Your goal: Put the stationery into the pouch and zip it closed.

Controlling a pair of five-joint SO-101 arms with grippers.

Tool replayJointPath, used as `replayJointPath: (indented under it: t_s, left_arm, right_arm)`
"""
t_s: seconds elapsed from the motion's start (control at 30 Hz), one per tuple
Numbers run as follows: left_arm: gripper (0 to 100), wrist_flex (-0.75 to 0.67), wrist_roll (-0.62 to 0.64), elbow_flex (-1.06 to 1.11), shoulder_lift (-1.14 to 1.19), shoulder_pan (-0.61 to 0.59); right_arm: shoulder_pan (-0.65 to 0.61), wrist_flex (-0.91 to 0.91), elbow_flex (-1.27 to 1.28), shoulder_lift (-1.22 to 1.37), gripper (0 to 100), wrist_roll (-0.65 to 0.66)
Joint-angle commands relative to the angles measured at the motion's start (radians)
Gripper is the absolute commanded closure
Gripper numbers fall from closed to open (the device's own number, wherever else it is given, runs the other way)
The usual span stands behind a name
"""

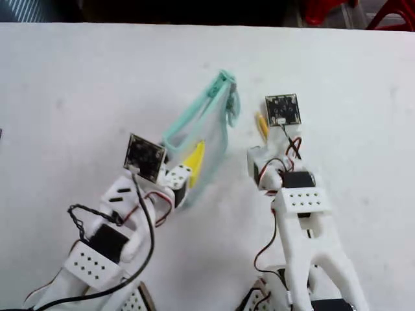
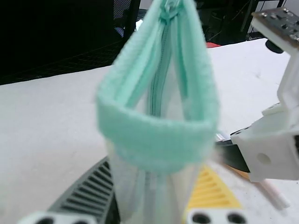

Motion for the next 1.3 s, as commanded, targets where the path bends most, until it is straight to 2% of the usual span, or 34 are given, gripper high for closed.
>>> replayJointPath:
  t_s: [0.0,0.17,0.37,0.53,0.87,1.17,1.27]
  left_arm:
    - [87,-0.006,0.006,-0.018,-0.018,-0.035]
    - [87,0.009,0.006,-0.032,-0.044,-0.067]
    - [87,0.101,0.006,-0.032,-0.151,-0.07]
    - [87,0.13,0.006,-0.031,-0.189,-0.056]
    - [87,0.12,0.006,-0.015,-0.189,-0.054]
    - [87,0.123,0.003,-0.011,-0.189,-0.01]
    - [87,0.124,-0.037,-0.011,-0.189,-0.002]
  right_arm:
    - [0.001,-0.019,-0.005,-0.004,83.6,0.0]
    - [0.001,-0.019,-0.005,-0.004,83.7,0.0]
    - [-0.002,-0.008,-0.005,-0.002,84.0,0.005]
    - [0.001,0.03,-0.034,0.022,91.5,0.049]
    - [0.09,0.137,-0.33,0.383,86.1,0.049]
    - [0.094,0.127,-0.379,0.46,86.1,0.057]
    - [0.097,0.128,-0.42,0.53,86.1,0.086]
